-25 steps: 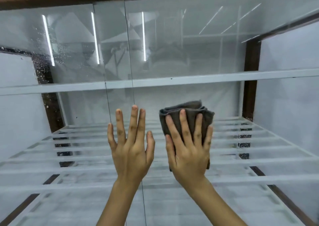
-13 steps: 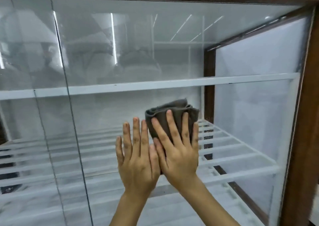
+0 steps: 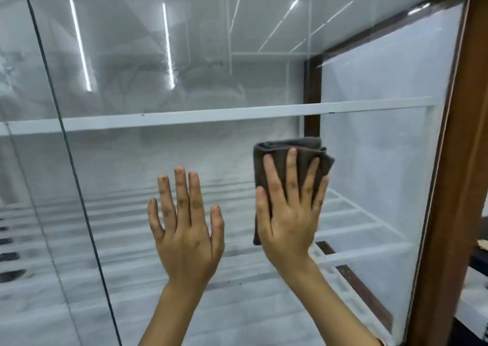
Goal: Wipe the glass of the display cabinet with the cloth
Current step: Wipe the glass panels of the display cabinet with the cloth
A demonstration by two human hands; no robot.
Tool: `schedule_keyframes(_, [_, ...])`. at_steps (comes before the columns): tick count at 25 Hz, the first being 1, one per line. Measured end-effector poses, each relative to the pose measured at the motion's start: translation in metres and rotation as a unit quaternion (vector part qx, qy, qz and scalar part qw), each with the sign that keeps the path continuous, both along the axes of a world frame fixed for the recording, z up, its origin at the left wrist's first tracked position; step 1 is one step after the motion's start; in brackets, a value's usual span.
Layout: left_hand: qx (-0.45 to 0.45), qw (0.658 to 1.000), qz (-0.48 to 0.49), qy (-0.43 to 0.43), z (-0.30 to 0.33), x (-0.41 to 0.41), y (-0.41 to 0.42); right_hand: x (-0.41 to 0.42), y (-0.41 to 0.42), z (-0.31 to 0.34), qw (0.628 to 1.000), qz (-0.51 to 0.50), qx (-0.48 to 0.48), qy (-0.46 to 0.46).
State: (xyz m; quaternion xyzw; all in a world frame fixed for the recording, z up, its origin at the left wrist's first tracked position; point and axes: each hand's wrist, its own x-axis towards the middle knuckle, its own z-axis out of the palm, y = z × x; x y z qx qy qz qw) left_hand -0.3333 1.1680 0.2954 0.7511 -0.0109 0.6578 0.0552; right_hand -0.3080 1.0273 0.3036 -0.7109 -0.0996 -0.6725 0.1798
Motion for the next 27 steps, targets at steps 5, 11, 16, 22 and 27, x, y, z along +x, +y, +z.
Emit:
schedule_keyframes(5, [-0.065,0.993,-0.099,0.005,0.003,-0.011,-0.018,0.000,-0.051,-0.077,0.998,-0.016,-0.039,0.044])
schedule_keyframes(11, [-0.051,0.989,-0.138,0.012,0.003,-0.008,-0.058,0.011,-0.045,0.038,0.995,-0.009,0.100,-0.003])
schedule_keyframes(16, [-0.006,0.985,-0.171,0.023,-0.014,-0.002,-0.098,0.005,-0.075,-0.078,0.996,-0.012,-0.085,0.037])
schedule_keyframes(22, [0.044,0.998,-0.042,0.012,-0.030,0.017,-0.112,0.028,-0.182,-0.046,0.990,-0.028,0.110,0.089])
schedule_keyframes(27, [0.045,0.999,-0.011,-0.010,-0.031,0.021,-0.115,0.028,-0.138,0.000,0.999,-0.001,0.048,0.019])
